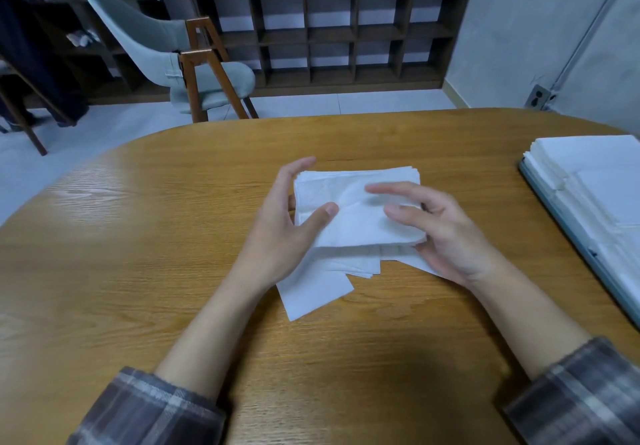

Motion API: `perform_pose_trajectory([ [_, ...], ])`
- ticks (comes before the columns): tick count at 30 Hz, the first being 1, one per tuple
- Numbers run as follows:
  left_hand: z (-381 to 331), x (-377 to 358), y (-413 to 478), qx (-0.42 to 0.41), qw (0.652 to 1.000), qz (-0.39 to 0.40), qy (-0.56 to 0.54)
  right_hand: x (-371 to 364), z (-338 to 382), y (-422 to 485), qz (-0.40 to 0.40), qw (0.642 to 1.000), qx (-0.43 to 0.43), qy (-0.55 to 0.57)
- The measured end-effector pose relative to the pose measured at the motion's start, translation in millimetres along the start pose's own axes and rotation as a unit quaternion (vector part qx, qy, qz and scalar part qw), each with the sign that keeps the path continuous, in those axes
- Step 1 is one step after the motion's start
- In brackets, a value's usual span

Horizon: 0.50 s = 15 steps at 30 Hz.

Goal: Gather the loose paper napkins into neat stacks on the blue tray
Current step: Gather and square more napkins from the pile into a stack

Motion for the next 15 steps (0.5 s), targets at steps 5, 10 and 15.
perform_pose_trajectory([
  [5,-3,-11,-1,-0.022,0.997,0.067,0.018,20,3,-1,-0.172,0.977,0.049,-0.119],
  [10,9,-24,-8,-0.066,0.963,0.184,0.186,34,7,-3,-0.272,0.947,0.077,-0.155],
  [15,10,-31,-9,-0.111,0.950,0.185,0.224,37,5,-2,-0.284,0.942,0.081,-0.159],
])
Point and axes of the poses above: each hand's wrist, its own y-axis towards the middle knuckle, its own x-axis out of the back of the hand, z = x × y, the point moved 5 cm from there along y, towards the middle knuckle, and after that the axes turned 12 degrees about -x, right-handed, at the moved point
